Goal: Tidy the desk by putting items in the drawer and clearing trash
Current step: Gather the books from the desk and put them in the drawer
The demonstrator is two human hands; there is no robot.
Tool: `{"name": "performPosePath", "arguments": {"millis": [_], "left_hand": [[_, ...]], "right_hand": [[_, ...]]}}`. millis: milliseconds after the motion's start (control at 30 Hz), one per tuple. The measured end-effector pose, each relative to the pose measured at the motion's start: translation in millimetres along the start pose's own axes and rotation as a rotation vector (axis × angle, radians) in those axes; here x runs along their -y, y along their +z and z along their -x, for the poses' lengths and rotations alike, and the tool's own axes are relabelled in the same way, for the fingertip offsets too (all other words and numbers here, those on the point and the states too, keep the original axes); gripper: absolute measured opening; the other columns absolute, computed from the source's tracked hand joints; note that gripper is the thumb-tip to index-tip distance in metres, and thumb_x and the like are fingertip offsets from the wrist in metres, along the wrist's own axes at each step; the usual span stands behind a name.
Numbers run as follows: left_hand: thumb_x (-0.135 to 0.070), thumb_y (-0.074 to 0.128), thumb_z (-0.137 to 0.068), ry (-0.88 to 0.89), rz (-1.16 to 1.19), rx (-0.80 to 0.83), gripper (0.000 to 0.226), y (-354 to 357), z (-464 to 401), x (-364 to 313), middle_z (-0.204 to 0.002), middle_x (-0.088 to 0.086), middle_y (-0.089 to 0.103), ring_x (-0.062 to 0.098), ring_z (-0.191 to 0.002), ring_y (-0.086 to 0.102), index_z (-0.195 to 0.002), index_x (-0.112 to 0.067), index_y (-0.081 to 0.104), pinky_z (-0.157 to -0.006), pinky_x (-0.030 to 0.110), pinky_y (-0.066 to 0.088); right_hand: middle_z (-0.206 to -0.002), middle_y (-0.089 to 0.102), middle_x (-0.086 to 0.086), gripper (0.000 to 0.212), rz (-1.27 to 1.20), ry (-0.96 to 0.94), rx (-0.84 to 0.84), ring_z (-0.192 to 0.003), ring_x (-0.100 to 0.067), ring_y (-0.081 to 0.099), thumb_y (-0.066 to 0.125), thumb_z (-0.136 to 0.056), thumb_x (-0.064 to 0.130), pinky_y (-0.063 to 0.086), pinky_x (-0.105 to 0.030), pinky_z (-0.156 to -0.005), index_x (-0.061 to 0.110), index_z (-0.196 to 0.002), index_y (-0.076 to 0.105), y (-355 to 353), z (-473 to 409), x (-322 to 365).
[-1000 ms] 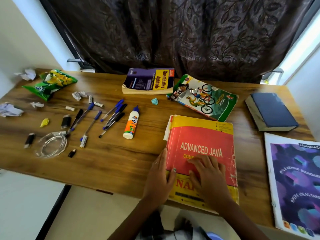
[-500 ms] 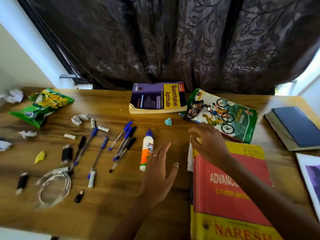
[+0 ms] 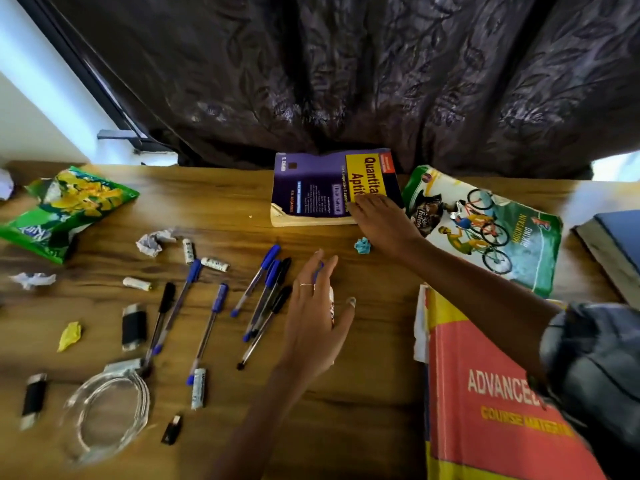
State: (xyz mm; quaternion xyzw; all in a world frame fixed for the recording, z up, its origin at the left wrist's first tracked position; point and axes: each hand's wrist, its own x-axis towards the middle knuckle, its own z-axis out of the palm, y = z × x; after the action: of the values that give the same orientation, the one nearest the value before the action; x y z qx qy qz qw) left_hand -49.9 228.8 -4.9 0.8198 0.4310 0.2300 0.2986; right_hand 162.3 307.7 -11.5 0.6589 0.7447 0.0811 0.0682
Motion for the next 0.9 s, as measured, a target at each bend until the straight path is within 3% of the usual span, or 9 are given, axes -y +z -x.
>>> {"name": "performPosePath", "arguments": {"millis": [133, 300, 433, 533, 633, 767, 833, 900], "left_hand": [[-0.034, 0.053, -0.091, 0.004, 0.024, 0.027, 0.062, 1.5, -2.0, 0.6, -0.158, -0.007, 0.008, 0.013, -0.144, 0.013, -0.147, -0.023, 0.027, -0.112, 0.037, 0.030], [-0.035, 0.054, -0.091, -0.007, -0.001, 0.030, 0.060, 1.9, -0.4, 1.7, -0.158, -0.009, 0.006, 0.007, -0.142, 0.010, -0.145, -0.027, 0.029, -0.108, 0.028, 0.026], [-0.035, 0.053, -0.092, -0.002, 0.031, 0.018, 0.055, -1.9, 2.5, -0.7, -0.158, -0.008, 0.007, 0.007, -0.143, 0.009, -0.143, -0.029, 0.032, -0.106, 0.027, 0.027], [-0.035, 0.051, -0.091, -0.028, 0.075, -0.006, 0.054, -6.3, 3.0, -3.3, -0.158, -0.006, 0.011, 0.011, -0.144, 0.014, -0.142, -0.027, 0.034, -0.109, 0.036, 0.034], [-0.042, 0.045, -0.088, -0.062, 0.097, 0.001, 0.055, -7.3, 2.2, -5.7, -0.157, -0.007, 0.011, 0.012, -0.144, 0.017, -0.141, -0.029, 0.034, -0.108, 0.045, 0.038], [-0.052, 0.039, -0.087, -0.027, 0.086, 0.017, 0.055, -6.2, -0.1, -10.9, -0.157, -0.012, 0.009, 0.011, -0.143, 0.017, -0.140, -0.035, 0.032, -0.106, 0.045, 0.039], [-0.056, 0.034, -0.085, -0.001, 0.081, 0.020, 0.058, -8.1, -1.1, -16.1, -0.156, -0.016, 0.008, 0.000, -0.140, 0.018, -0.140, -0.037, 0.031, -0.101, 0.037, 0.044], [-0.057, 0.033, -0.086, 0.027, 0.082, 0.022, 0.059, -11.6, -1.2, -22.2, -0.154, -0.018, 0.011, -0.021, -0.126, 0.022, -0.140, -0.035, 0.032, -0.087, 0.021, 0.048]], "right_hand": [[-0.145, 0.028, -0.025, 0.049, 0.027, 0.002, 0.040, -0.136, -0.040, 0.026, 0.031, -0.097, 0.005, 0.027, -0.049, -0.113, 0.000, -0.144, 0.018, 2.3, -9.1, -3.1], [-0.145, 0.027, -0.029, 0.057, 0.099, -0.001, 0.040, -0.133, -0.049, 0.028, 0.033, -0.097, 0.003, 0.032, -0.054, -0.108, 0.005, -0.147, 0.006, 0.5, -16.2, 3.4], [-0.144, 0.031, -0.026, 0.052, 0.081, 0.048, -0.006, -0.130, -0.047, 0.034, 0.034, -0.096, 0.005, 0.032, -0.053, -0.108, 0.006, -0.144, 0.016, -2.1, -24.0, 4.8], [-0.144, 0.031, -0.026, 0.051, 0.056, 0.063, -0.023, -0.133, -0.044, 0.030, 0.037, -0.095, 0.005, 0.029, -0.051, -0.111, 0.002, -0.143, 0.019, 3.4, -26.2, 5.6], [-0.143, 0.033, -0.025, 0.050, 0.075, 0.067, -0.022, -0.133, -0.042, 0.032, 0.039, -0.095, 0.005, 0.035, -0.048, -0.108, 0.001, -0.141, 0.020, 2.6, -26.5, -1.0], [-0.141, 0.034, -0.028, 0.050, 0.159, 0.015, -0.002, -0.130, -0.043, 0.035, 0.038, -0.096, 0.005, 0.036, -0.049, -0.107, -0.002, -0.141, 0.019, -2.0, -27.0, -10.5], [-0.133, 0.047, -0.025, 0.045, 0.202, -0.035, -0.051, -0.123, -0.038, 0.047, 0.042, -0.095, 0.009, 0.042, -0.044, -0.103, -0.002, -0.137, 0.032, -9.7, -26.1, -16.3], [-0.105, 0.069, -0.009, 0.037, 0.262, -0.087, -0.073, -0.096, -0.021, 0.067, 0.062, -0.083, 0.021, 0.055, -0.029, -0.081, 0.010, -0.117, 0.061, -28.7, -25.4, -25.6]]}}
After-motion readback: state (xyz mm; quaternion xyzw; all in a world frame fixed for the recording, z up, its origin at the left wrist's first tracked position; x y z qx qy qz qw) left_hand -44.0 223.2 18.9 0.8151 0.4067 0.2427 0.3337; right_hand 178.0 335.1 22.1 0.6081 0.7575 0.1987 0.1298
